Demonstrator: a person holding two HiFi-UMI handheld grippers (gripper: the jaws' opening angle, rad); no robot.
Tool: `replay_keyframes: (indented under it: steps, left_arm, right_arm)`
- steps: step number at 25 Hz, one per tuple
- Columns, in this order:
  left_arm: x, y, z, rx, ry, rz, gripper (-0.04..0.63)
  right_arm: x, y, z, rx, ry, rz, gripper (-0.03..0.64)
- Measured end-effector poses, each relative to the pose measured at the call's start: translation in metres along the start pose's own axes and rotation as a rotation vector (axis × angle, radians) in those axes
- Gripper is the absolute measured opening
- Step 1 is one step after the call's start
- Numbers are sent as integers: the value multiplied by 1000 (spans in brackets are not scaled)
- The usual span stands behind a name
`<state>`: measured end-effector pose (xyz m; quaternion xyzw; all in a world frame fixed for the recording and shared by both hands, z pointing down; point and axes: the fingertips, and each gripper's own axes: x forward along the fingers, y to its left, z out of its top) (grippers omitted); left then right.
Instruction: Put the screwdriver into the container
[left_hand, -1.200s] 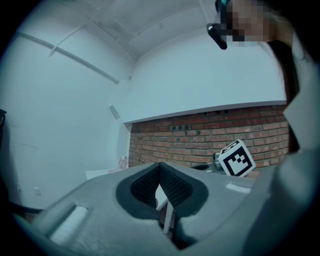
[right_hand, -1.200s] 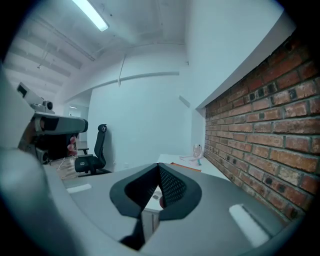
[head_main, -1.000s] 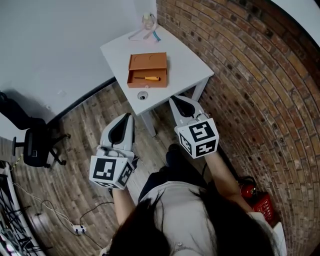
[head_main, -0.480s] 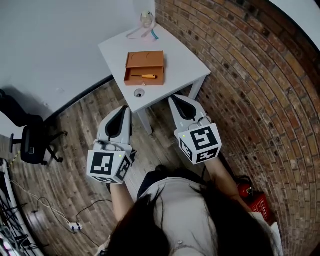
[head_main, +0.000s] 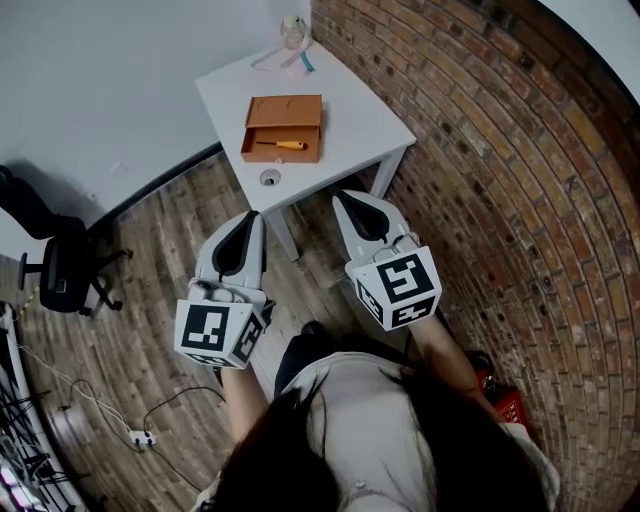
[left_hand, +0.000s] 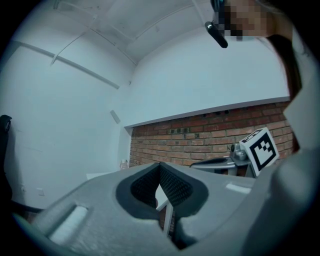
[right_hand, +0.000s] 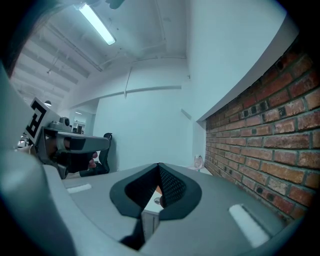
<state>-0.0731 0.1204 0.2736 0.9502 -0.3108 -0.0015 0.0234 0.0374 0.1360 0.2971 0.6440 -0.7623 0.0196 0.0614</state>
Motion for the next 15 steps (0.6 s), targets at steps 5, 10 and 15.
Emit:
replay_keyframes:
  steps: [5, 10, 15]
  left_arm:
    - [-1, -18, -7, -13, 16, -18, 1]
    - [-1, -23, -5, -25, 12, -17, 2]
    - [2, -23, -10, -31, 20, -34, 2]
  right_arm:
    - [-6, 0, -3, 21, 16, 15, 4]
    - [-8, 0, -4, 41, 19, 21, 4]
    - [-4, 0, 0, 62, 1, 16, 5]
